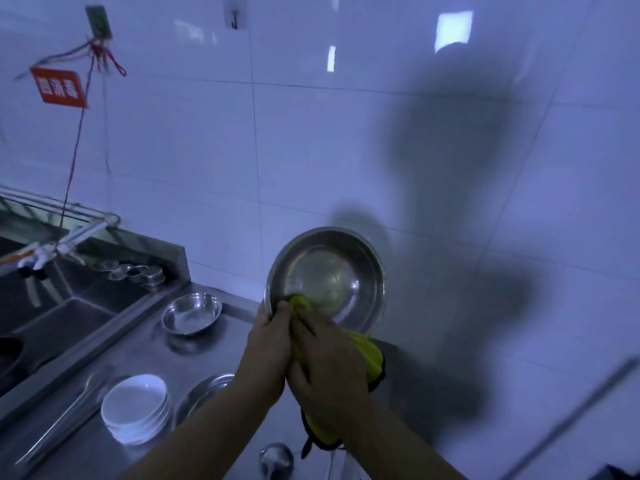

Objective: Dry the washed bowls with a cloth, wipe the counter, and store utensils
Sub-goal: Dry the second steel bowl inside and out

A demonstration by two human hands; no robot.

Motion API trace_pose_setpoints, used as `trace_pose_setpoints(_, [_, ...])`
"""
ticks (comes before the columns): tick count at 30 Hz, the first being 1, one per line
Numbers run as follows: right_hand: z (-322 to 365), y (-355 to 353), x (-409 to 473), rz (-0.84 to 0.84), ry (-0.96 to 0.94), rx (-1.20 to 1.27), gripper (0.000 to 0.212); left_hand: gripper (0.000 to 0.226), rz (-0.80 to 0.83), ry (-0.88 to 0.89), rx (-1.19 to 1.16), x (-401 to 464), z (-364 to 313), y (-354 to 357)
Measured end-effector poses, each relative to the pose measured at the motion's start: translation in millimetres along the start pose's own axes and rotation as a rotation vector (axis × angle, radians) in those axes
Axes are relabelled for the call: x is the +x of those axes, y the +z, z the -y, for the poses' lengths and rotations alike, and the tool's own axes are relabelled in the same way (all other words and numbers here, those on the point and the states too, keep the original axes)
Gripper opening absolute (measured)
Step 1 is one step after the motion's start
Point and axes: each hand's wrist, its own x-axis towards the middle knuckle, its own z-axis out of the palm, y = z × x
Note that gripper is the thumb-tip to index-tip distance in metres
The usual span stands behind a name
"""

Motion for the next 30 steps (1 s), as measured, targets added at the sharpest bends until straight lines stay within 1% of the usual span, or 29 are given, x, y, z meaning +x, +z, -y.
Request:
trace_pose_setpoints(1, [-1.1, -2.2, -2.6, 0.050, -0.045, -0.023, 0.063, 0.022, 0.017, 0.006, 0.029, -1.3, -2.8, 0.1])
trace_pose_setpoints(2, [-5.9, -5.6, -5.5, 0.068, -0.081, -0.069, 0.067, 0.020, 0.038, 0.023, 0.062, -2.1, -5.8, -0.1])
trace_pose_setpoints(3, [-12.8, -8.6, -8.3, 0.053, -0.122, -0.127, 0.065, 0.021, 0.062, 0.038, 0.089, -3.5, -9.1, -0.4])
trace_pose_setpoints(5, [-31.8, -16.2, -16.7, 0.009, -0.253, -0.271, 0.049, 0.031, 0.121, 0.042, 0.126, -8.7, -16.3, -3.7])
trace_pose_setpoints(7, [-57.1, -31.3, -22.3, -0.019, -0.432, -0.418, 0.032, 0.036, 0.182, 0.066, 0.205, -12.9, -23.0, -9.9])
trace_pose_setpoints(8, [-68.2, -41.5, -23.0, -0.027, -0.520, -0.484, 0.026, 0.036, 0.215, 0.087, 0.273, -15.6, -27.5, -12.7])
trace_pose_setpoints(10, [-83.3, -59.8, -21.0, -0.032, -0.641, -0.578, 0.022, 0.038, 0.275, 0.109, 0.354, -21.6, -39.7, -14.0])
trace_pose_setpoints(12, [-84.8, -66.7, -19.2, -0.090, -0.637, -0.626, 0.021, 0.043, 0.284, 0.117, 0.339, -23.9, -46.8, -10.5])
trace_pose_setpoints(15, [-63.9, -52.6, -20.0, -0.252, -0.478, -0.609, 0.021, 0.045, 0.280, 0.130, 0.279, -25.1, -47.8, -0.9])
trace_pose_setpoints(19, [-30.8, -26.3, -23.1, -0.324, -0.297, -0.493, 0.025, 0.042, 0.311, 0.141, 0.255, -27.6, -47.2, 9.6])
trace_pose_setpoints(20, [-28.9, -26.9, -24.1, -0.323, -0.302, -0.488, 0.026, 0.043, 0.323, 0.146, 0.280, -26.3, -49.7, 8.7])
trace_pose_setpoints(21, [-30.0, -31.5, -25.3, -0.310, -0.346, -0.512, 0.027, 0.044, 0.341, 0.161, 0.334, -23.3, -54.4, 5.5])
trace_pose_setpoints(24, [-41.7, -58.2, -24.9, -0.236, -0.578, -0.636, 0.023, 0.046, 0.470, 0.192, 0.587, -12.7, -79.4, -9.9])
trace_pose_setpoints(26, [-47.5, -72.3, -21.4, -0.210, -0.659, -0.684, 0.018, 0.046, 0.561, 0.163, 0.667, -5.2, -96.9, -17.4])
trace_pose_setpoints(27, [-47.6, -75.4, -19.1, -0.218, -0.661, -0.690, 0.015, 0.043, 0.563, 0.162, 0.659, -3.4, -102.5, -18.4])
trace_pose_setpoints(28, [-46.2, -76.0, -16.3, -0.238, -0.642, -0.683, 0.014, 0.039, 0.530, 0.177, 0.624, -3.8, -104.7, -17.8])
trace_pose_setpoints(30, [-37.8, -70.8, -11.0, -0.304, -0.562, -0.654, 0.013, 0.032, 0.380, 0.248, 0.522, -10.8, -97.5, -12.8])
